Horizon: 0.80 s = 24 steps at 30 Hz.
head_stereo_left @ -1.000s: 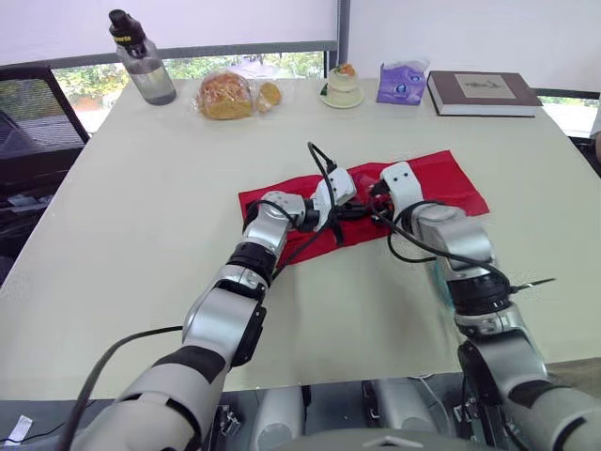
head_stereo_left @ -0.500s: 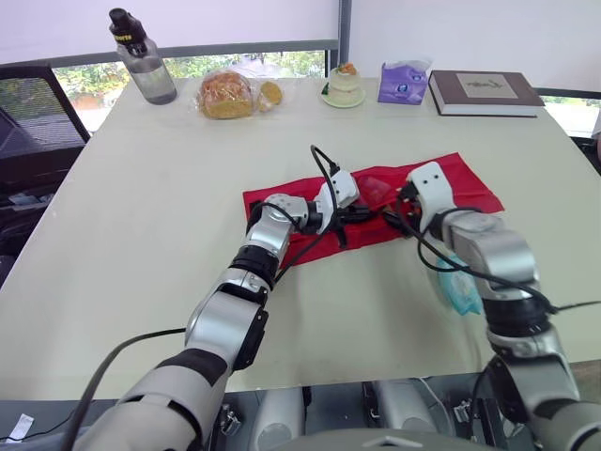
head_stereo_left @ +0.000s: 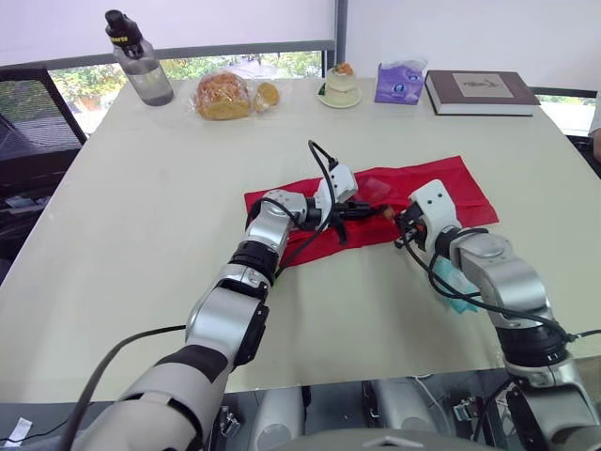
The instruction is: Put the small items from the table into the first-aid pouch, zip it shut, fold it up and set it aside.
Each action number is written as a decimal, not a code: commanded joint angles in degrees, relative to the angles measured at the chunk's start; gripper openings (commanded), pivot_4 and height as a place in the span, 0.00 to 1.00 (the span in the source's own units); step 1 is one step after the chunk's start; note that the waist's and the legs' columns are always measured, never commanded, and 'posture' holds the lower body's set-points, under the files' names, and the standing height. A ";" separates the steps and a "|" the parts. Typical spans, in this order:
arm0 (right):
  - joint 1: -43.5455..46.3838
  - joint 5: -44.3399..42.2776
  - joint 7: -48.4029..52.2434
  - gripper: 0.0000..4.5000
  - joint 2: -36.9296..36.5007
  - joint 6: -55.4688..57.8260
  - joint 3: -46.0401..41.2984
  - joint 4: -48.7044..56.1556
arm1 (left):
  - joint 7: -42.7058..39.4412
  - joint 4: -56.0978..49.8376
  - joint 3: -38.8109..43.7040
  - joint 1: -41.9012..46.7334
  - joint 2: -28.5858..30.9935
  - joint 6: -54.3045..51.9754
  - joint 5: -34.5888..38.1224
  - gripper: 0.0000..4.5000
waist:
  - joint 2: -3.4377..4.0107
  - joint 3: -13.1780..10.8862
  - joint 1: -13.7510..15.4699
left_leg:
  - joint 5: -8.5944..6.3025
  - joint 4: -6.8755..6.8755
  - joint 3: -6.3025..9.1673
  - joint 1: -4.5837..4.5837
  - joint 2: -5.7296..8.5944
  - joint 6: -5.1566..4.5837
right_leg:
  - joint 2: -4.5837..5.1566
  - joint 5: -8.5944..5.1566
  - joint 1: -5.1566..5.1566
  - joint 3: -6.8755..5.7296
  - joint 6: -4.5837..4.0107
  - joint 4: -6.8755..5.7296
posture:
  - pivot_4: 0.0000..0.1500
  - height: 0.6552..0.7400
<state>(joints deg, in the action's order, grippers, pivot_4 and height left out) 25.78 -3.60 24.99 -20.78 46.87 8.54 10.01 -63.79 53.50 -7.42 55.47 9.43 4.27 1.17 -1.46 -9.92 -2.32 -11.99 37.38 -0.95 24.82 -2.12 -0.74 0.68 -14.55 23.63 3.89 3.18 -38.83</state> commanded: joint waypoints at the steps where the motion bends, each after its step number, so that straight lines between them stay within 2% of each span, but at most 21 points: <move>1: 2.80 1.72 -1.86 0.02 1.71 -4.34 1.14 -3.90 | -1.14 -1.55 -0.14 0.96 0.12 0.82 0.61 0.00 | 0.00 0.00 -0.09 | 0.00 0.00 0.00 -0.01 0.00 0.00 | 0.00 0.00 0.00 0.00 0.00 -0.01 | 1.00 1.00; 7: 6.97 2.91 -4.14 0.02 5.78 -11.46 1.09 -11.36 | -1.67 -2.37 -0.28 0.51 0.28 0.58 0.63 0.00 | 0.00 0.00 -0.07 | 0.00 0.00 0.01 -0.03 -0.02 0.00 | -0.03 0.00 0.00 0.00 0.00 -0.03 | 1.00 1.00; 12: 6.92 2.61 -5.34 0.02 7.01 -14.64 -0.78 -12.17 | -1.74 -2.14 -0.39 0.27 0.64 0.82 0.35 0.00 | 0.00 0.00 -0.01 | 0.00 -0.02 0.00 0.01 -0.01 0.00 | 0.00 0.00 0.01 0.00 0.00 -0.01 | 1.00 1.00; 16: 2.12 2.11 -3.06 0.02 4.30 -12.49 -0.80 -5.78 | -1.28 -1.36 -0.67 0.24 1.07 1.49 -0.26 0.00 | 0.00 0.00 0.17 | 0.00 -0.03 0.00 0.02 0.01 0.00 | 0.02 0.00 0.00 -0.02 0.00 0.01 | 1.00 1.00; 20: -3.87 -0.73 0.02 0.02 1.21 -8.80 -1.67 6.67 | -0.82 -0.23 -0.68 0.54 1.98 2.17 -0.55 0.00 | 0.00 0.00 0.01 | 0.00 -0.04 0.01 0.04 0.01 0.00 | 0.02 0.00 0.00 -0.02 0.00 0.03 | 1.00 1.00; 24: -10.61 -4.48 2.34 0.02 -1.86 -9.38 -6.21 17.59 | -0.30 1.54 -0.33 1.06 3.61 2.72 -1.04 0.00 | 0.00 0.00 -0.06 | 0.00 -0.05 0.04 -0.05 -0.04 0.00 | -0.06 -0.01 0.00 0.00 0.00 -0.03 | 1.00 1.00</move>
<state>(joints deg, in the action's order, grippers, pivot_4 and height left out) 16.44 -6.37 26.23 -21.31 38.33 5.46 22.00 -64.50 54.76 -8.47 55.60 11.84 5.95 0.10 -1.46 -9.92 -2.39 -11.99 37.34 -0.89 24.77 -2.17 -0.74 0.60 -14.56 23.63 3.86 3.18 -38.87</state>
